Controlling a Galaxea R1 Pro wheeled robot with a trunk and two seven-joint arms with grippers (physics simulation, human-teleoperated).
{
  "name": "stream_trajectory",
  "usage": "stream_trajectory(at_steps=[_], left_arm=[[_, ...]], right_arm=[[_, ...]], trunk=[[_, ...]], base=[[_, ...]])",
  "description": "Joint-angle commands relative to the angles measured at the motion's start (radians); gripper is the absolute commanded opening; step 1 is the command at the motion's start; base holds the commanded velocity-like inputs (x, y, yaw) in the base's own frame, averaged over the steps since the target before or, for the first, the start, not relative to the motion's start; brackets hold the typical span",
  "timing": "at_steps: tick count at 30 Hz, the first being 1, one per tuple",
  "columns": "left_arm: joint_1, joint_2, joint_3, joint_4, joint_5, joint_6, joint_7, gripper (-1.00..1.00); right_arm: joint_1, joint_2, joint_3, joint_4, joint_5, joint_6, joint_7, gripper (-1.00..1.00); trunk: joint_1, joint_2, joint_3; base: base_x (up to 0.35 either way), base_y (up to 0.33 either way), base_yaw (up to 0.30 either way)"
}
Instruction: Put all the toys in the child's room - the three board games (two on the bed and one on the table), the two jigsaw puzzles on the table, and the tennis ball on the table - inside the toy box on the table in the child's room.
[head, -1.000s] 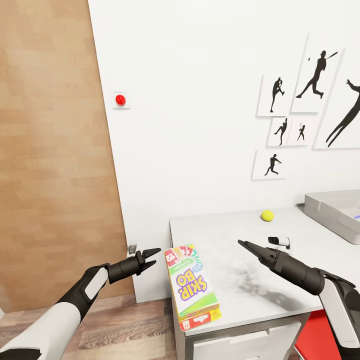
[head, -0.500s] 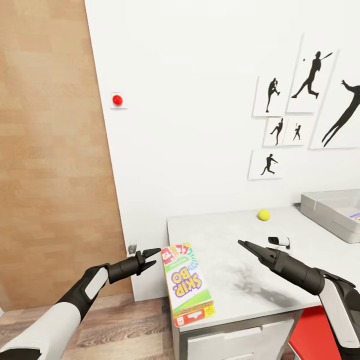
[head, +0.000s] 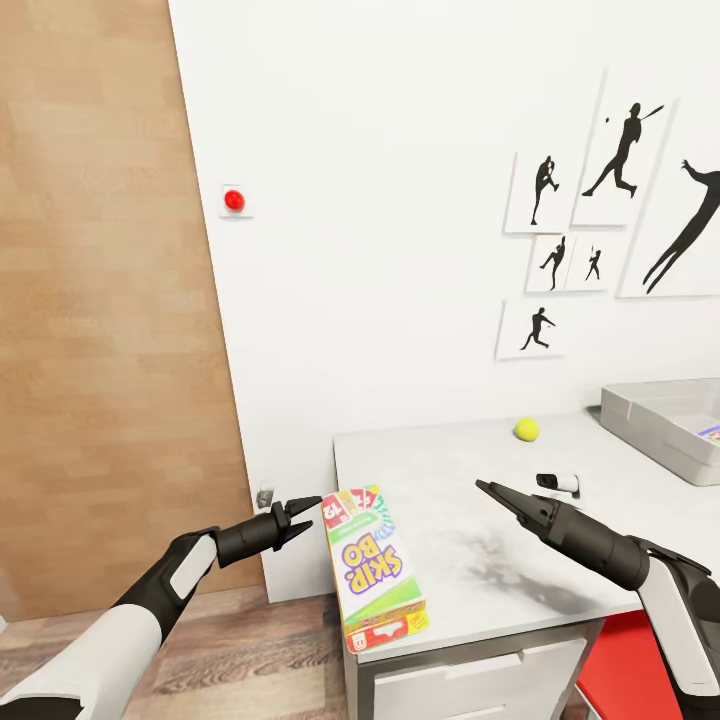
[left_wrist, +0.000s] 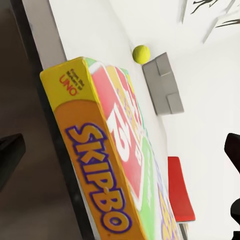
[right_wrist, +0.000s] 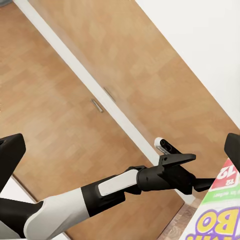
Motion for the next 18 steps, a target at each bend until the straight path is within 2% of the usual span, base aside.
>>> stream_trajectory(at_steps=[1, 18], left_arm=[[-0.001, 0.001, -0.004, 0.000, 0.009, 0.006, 0.001, 1.00], [-0.001, 0.002, -0.003, 0.000, 0.009, 0.007, 0.001, 1.00]], right_arm=[[-0.001, 0.000, 0.000, 0.000, -0.002, 0.005, 0.001, 1.00], [-0.001, 0.000, 0.000, 0.000, 0.002, 0.004, 0.001, 1.00]], trunk=[[0.000, -0.001, -0.001], [0.000, -0.001, -0.001]], base=[[0.000, 0.000, 0.000], [0.000, -0.009, 0.000]])
